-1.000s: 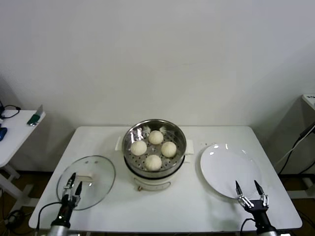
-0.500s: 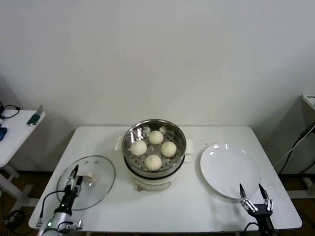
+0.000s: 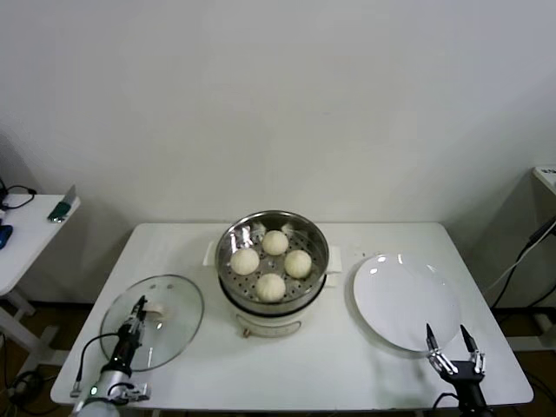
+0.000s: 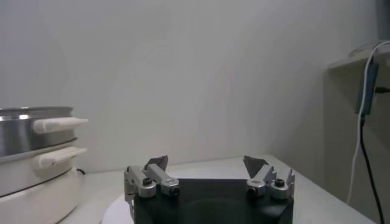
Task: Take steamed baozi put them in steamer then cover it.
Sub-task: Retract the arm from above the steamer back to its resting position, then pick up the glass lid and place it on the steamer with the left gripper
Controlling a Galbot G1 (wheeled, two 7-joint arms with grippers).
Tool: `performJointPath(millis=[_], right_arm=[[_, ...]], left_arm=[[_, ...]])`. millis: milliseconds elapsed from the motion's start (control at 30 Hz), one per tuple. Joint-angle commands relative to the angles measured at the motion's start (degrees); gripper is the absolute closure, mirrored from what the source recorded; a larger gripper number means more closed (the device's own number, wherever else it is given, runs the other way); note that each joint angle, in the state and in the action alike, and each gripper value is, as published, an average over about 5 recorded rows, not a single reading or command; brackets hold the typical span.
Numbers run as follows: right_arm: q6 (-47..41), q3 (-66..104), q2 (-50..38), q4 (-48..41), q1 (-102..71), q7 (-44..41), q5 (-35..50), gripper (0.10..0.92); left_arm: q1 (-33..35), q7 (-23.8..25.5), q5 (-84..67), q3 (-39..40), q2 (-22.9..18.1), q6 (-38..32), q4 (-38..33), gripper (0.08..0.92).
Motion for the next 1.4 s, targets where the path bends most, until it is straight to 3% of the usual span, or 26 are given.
performJointPath(millis=[33,233,467,633,800,1033,1233,1400], right_arm=[[0.0,0.4,0.0,0.1,-0.2,0.1,0.1,0.203],[-0.6,0.8,-0.3,0.5,-0.2,0.8,-0.2,0.203],[-2.3,1.9,-0.1,1.1,0.0,2.8,-2.5,0.203],[-3.4,2.5,-0.1,1.0,0.6,4.7,-4.5,0.203],[-4.2,2.8,0.4,0.8,1.5,5.8,-6.5,0.203],[-4.3,2.2,1.1,0.6,2.8,5.8,-8.3,0.203],[-4.1,1.4,1.3,0.0,3.2,6.0,-8.7,0.203],[-4.0,1.5,1.2,-0.5,3.7,6.2,-8.6,0.203]], left_arm=[[0.3,1.7,-2.2,0.0,0.2,1.2,-1.8,0.779],[4.4,6.9,-12.0,-0.1,2.4,7.5,-14.1,0.862],[8.3,20.0,-23.2,-2.1,9.8,25.6,-35.7,0.862],[6.7,27.4,-24.7,-0.5,15.2,36.5,-46.4,0.862],[1.5,32.1,-18.9,8.2,16.3,44.9,-51.8,0.862],[-7.0,38.5,-5.8,23.4,11.3,50.1,-52.0,0.862],[-14.8,45.1,1.8,33.7,4.8,53.2,-49.4,0.862],[-20.2,47.7,8.1,40.4,-1.8,53.9,-45.5,0.862]])
